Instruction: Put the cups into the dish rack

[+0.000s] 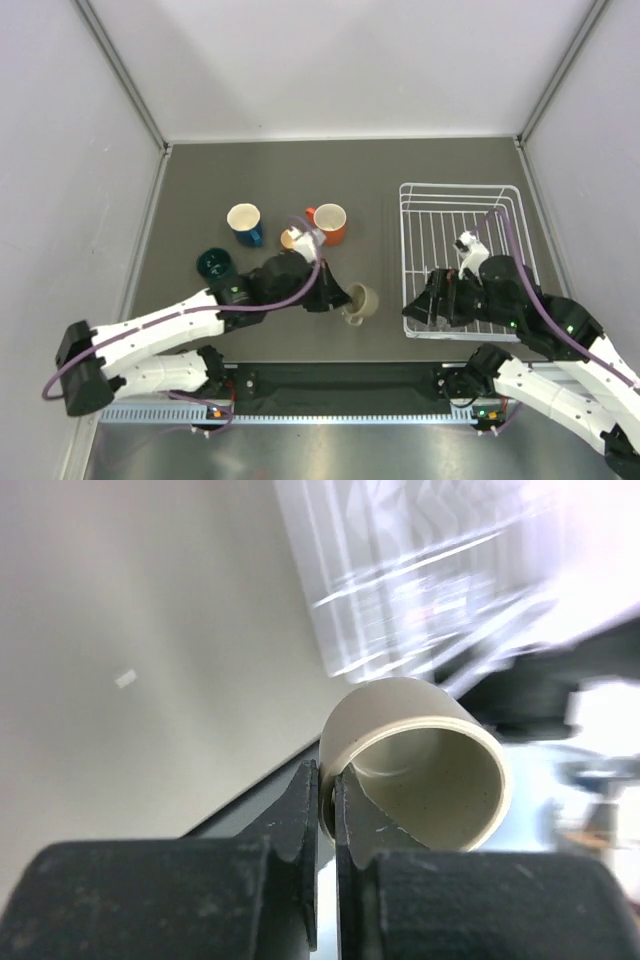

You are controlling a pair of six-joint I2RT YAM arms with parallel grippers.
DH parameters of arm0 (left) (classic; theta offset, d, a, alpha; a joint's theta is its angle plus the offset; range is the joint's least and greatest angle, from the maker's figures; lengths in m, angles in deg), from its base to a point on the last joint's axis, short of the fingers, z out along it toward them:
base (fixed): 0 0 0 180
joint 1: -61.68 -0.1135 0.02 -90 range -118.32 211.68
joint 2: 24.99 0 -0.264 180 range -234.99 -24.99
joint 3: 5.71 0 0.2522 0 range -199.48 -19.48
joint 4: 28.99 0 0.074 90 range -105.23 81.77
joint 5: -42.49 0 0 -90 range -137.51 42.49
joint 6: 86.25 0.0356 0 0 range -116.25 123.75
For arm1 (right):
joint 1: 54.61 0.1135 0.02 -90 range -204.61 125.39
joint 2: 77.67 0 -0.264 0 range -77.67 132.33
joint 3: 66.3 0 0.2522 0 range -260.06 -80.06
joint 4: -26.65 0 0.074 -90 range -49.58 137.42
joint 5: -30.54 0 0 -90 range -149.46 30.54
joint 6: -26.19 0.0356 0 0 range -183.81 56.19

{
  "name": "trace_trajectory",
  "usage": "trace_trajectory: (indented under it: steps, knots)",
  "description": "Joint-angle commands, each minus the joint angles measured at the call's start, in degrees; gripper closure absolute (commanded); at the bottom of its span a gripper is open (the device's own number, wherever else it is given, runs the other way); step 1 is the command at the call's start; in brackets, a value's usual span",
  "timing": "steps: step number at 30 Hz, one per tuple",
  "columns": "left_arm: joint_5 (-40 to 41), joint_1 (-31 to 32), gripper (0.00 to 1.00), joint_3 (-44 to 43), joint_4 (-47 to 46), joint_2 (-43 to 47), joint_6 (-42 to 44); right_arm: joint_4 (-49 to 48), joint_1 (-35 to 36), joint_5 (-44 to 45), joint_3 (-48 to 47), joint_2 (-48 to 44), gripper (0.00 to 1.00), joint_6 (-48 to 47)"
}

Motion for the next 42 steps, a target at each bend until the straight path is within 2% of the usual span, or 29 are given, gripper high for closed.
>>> trace_trajectory:
  steps: [1,6,12,17,18,22,30,32,36,42]
  knots:
    - [-9.75,-5.36,1.0,3.33,-13.89,7.27,-3.19,-11.61,-0.65,-9.82,0.18,1.35,0.14,-2.49]
    - [-13.45,-11.33,1.0,6.68,-24.0,13.79,-8.2,-23.21,-0.48,-16.96,1.93,3.03,0.15,-2.31]
    - [-16.62,-15.12,1.0,12.92,-42.81,15.91,-17.69,-36.48,2.85,-22.07,4.31,5.83,0.16,0.23]
    - [-16.62,-15.92,1.0,19.51,-59.32,15.21,-26.48,-40.36,11.1,-14.53,2.82,9.79,0.17,0.5]
    - [-16.53,-16.0,1.0,20.3,-61.09,14.78,-27.45,-41.07,14.34,-13.12,2.47,10.06,0.18,0.5]
    - [-16.36,-16.0,1.0,23.47,-69.27,13.89,-31.05,-45.28,19.12,-7.49,2.55,11.29,0.22,1.2]
    - [-16.62,-15.92,1.0,24.97,-71.4,15.64,-31.59,-52.22,20.0,-3.79,4.75,11.73,0.32,4.71]
    - [-16.62,-15.92,1.0,25.32,-70.78,16.17,-31.41,-53.46,20.0,-3.27,4.66,12.78,0.35,5.42]
    - [-16.88,-15.92,1.0,25.67,-70.69,16.79,-31.5,-57.15,20.0,-1.68,5.1,13.57,0.49,7.44]
    - [-17.15,-15.92,1.0,25.59,-70.95,16.79,-31.76,-61.11,20.09,-1.59,5.19,15.24,0.57,9.11]
